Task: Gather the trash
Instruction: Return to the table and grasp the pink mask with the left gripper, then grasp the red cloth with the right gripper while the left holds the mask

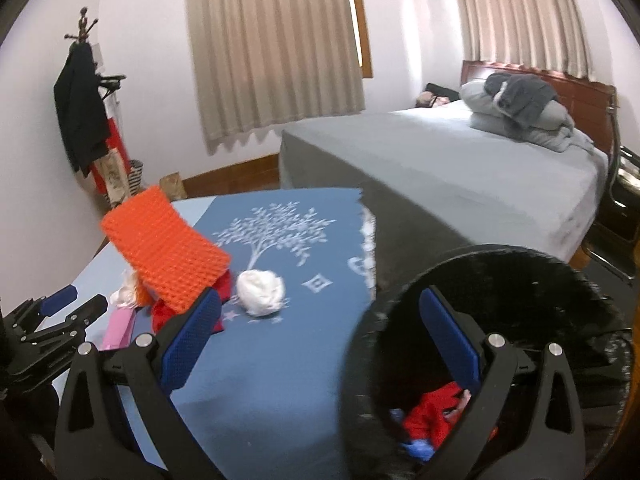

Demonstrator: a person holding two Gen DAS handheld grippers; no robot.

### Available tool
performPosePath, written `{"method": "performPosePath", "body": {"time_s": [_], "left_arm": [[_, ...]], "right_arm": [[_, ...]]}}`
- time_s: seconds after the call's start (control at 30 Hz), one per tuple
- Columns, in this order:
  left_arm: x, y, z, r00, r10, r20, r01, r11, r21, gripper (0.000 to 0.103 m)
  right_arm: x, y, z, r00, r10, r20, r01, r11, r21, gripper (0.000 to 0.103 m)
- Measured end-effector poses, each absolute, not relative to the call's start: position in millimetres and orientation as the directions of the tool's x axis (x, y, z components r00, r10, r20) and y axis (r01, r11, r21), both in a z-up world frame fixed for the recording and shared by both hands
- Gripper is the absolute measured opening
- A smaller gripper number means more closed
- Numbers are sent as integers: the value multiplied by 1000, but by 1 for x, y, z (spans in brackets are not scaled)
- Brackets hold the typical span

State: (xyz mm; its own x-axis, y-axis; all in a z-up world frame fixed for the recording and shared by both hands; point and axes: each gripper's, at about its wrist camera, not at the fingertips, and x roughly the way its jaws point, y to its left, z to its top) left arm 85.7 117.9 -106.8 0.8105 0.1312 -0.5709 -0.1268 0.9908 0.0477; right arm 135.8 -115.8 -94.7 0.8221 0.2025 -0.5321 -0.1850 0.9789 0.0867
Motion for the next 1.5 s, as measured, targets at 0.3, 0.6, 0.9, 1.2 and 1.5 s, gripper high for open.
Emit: {"method": "performPosePath", "body": {"time_s": [0.3, 0.6, 0.9, 1.2, 1.5], "left_arm": [[96, 146, -139, 749, 152, -645, -187, 982, 14, 66], [108, 142, -152, 704, 123, -700, -180, 984, -9, 52], [107, 135, -155, 696, 115, -709, -158, 987, 5, 15], [89, 137, -129, 750, 104, -653, -146, 989, -10, 10], [81, 137, -103, 803, 104, -588, -134, 991, -9, 10]], "right_arm": [[146, -88, -114, 796, 217, -565, -220, 973, 65, 97], [152, -85, -127, 775, 219, -593, -223, 972, 68, 97], [152, -78, -129, 765, 237, -599, -240, 968, 76, 97], [149, -63, -129, 751, 267, -604, -274, 958, 83, 97], [151, -34, -131, 724, 313, -615, -327, 940, 94, 97]]}}
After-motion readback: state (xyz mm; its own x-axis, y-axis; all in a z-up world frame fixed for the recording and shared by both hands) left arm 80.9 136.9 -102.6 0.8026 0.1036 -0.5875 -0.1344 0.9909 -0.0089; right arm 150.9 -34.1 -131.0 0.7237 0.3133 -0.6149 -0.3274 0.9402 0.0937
